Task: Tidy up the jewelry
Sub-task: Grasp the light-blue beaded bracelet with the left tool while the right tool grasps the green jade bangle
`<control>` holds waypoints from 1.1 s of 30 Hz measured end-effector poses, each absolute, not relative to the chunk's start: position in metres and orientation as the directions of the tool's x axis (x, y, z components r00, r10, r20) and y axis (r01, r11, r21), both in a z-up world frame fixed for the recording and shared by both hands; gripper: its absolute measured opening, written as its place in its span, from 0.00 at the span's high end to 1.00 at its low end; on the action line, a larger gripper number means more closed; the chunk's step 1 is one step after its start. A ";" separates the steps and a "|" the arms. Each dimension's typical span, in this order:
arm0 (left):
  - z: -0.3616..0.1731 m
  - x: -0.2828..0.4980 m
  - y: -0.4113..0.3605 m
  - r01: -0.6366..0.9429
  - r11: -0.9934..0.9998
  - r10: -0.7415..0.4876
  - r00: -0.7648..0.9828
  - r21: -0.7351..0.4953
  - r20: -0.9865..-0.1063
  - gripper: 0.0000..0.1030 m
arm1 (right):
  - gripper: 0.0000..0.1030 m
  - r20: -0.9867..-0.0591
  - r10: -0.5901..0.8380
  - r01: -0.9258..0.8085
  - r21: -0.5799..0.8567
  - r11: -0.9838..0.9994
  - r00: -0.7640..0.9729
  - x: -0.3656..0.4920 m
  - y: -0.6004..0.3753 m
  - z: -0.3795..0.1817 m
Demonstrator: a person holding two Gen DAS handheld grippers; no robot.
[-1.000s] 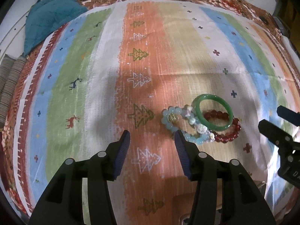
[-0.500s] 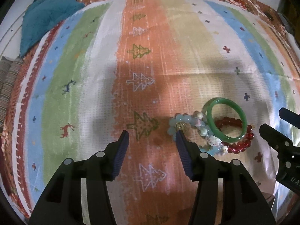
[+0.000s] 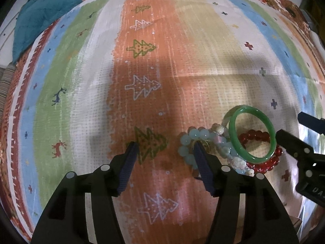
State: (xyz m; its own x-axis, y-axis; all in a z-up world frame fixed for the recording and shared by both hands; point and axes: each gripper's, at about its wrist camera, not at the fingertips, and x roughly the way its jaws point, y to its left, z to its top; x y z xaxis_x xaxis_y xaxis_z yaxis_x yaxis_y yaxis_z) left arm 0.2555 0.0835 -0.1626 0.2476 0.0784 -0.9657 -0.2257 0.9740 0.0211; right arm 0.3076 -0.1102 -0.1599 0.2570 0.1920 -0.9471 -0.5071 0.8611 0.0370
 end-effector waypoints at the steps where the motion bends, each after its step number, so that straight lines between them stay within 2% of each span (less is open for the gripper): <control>1: -0.163 0.256 0.084 -0.227 0.974 0.078 0.248 0.020 -0.966 0.43 | 0.30 -0.949 0.188 -0.511 0.033 0.859 0.255 0.308 -0.109 -0.162; 7: -0.169 0.260 0.083 -0.216 0.976 0.088 0.235 0.036 -0.968 0.46 | 0.30 -0.954 0.170 -0.507 0.023 0.862 0.247 0.315 -0.106 -0.171; 9: -0.170 0.262 0.082 -0.208 0.977 0.086 0.234 0.036 -0.969 0.50 | 0.30 -0.954 0.166 -0.509 0.017 0.861 0.249 0.317 -0.106 -0.174; 14: -0.171 0.263 0.082 -0.205 0.978 0.085 0.235 0.037 -0.968 0.73 | 0.31 -0.956 0.165 -0.505 0.021 0.863 0.243 0.327 -0.108 -0.181; 19: -0.172 0.264 0.084 -0.207 0.978 0.075 0.234 0.025 -0.969 0.86 | 0.53 -0.956 0.173 -0.526 0.024 0.850 0.236 0.329 -0.101 -0.182; 21: -0.172 0.265 0.083 -0.204 0.979 0.076 0.235 0.027 -0.969 0.88 | 0.62 -0.957 0.170 -0.542 0.016 0.840 0.235 0.326 -0.095 -0.183; 24: -0.171 0.266 0.083 -0.203 0.979 0.076 0.237 0.027 -0.969 0.89 | 0.69 -0.956 0.173 -0.558 0.013 0.830 0.236 0.323 -0.091 -0.183; 33: -0.169 0.261 0.077 -0.199 0.979 0.081 0.239 0.032 -0.968 0.89 | 0.73 -0.956 0.192 -0.556 0.038 0.831 0.221 0.328 -0.090 -0.188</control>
State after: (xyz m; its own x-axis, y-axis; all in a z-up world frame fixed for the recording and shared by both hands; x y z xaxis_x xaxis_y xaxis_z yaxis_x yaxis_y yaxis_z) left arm 0.2613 0.0770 -0.1688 0.2388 0.0806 -0.9677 -0.1989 0.9795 0.0325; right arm 0.3277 -0.0896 -0.1881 0.2213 0.1915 -0.9562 -0.5555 0.8306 0.0378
